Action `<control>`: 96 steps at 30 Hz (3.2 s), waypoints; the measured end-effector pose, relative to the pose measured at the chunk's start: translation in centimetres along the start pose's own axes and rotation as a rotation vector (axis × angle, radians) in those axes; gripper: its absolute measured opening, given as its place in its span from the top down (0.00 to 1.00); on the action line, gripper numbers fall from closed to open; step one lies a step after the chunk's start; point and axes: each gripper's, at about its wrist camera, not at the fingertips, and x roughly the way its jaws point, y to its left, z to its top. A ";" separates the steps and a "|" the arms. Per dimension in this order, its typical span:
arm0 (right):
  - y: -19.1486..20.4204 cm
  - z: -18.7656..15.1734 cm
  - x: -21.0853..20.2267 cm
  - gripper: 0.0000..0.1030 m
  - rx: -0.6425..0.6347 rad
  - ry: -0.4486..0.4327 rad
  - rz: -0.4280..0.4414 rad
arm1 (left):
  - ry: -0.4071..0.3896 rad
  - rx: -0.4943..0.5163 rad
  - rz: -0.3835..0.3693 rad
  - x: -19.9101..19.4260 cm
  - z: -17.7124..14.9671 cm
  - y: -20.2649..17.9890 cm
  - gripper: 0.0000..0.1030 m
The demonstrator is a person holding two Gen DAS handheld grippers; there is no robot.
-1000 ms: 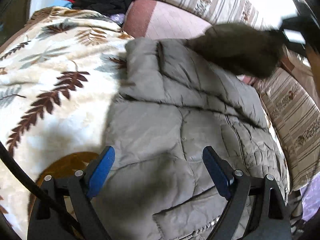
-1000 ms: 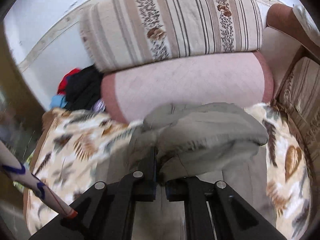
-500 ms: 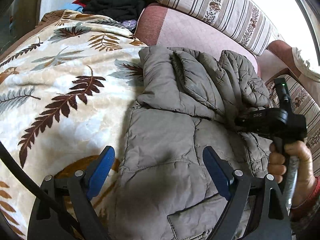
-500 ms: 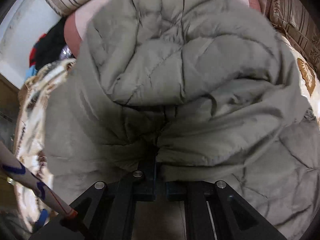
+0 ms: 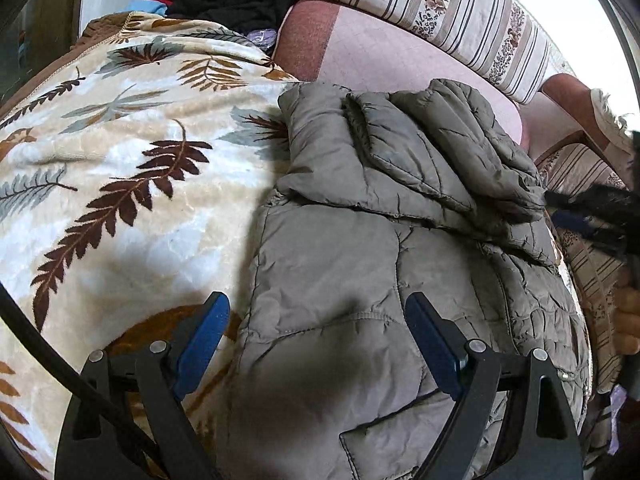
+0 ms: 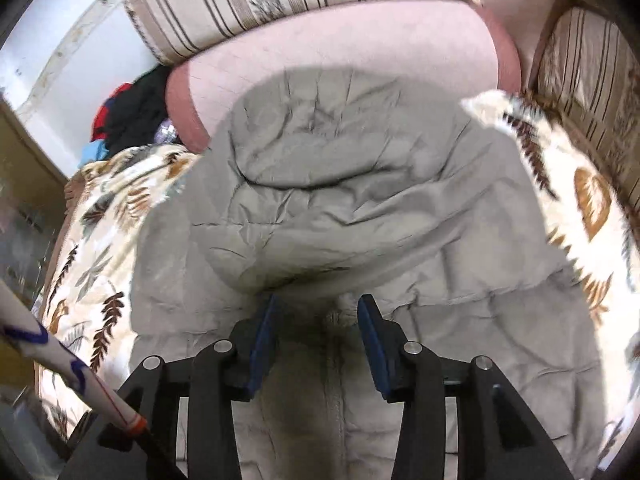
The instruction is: Fold large clothes
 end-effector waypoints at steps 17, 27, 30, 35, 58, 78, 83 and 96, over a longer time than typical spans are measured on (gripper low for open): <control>3.2 3.8 9.7 0.48 -0.135 -0.001 -0.280 | 0.023 0.017 -0.004 0.5 0.1 -0.5 0.14; 7.5 4.3 12.2 0.48 -0.175 -0.001 -0.178 | 0.024 0.038 0.004 0.5 0.0 -1.0 0.14; 8.0 4.0 13.0 0.49 -0.221 -0.019 -0.233 | 0.022 0.043 0.008 0.4 0.1 -1.0 0.14; 6.1 3.2 7.3 0.36 -0.213 -0.031 -0.154 | 0.013 0.038 0.015 0.1 0.2 -0.6 0.14; -26.7 -12.9 -4.6 0.19 0.312 0.111 0.035 | 0.272 -0.273 -0.281 -2.2 -5.1 6.0 0.14; -27.0 -18.9 -5.2 0.33 0.401 0.172 0.470 | 0.335 -0.225 -0.610 -4.4 -14.1 1.0 0.15; -26.4 -21.6 -6.4 0.36 0.400 0.199 0.523 | 0.326 -0.226 -0.630 -4.8 -14.8 0.9 0.20; -22.1 -24.3 -6.1 0.55 0.345 0.226 0.625 | 0.323 -0.287 -0.571 -4.2 -15.4 1.9 0.45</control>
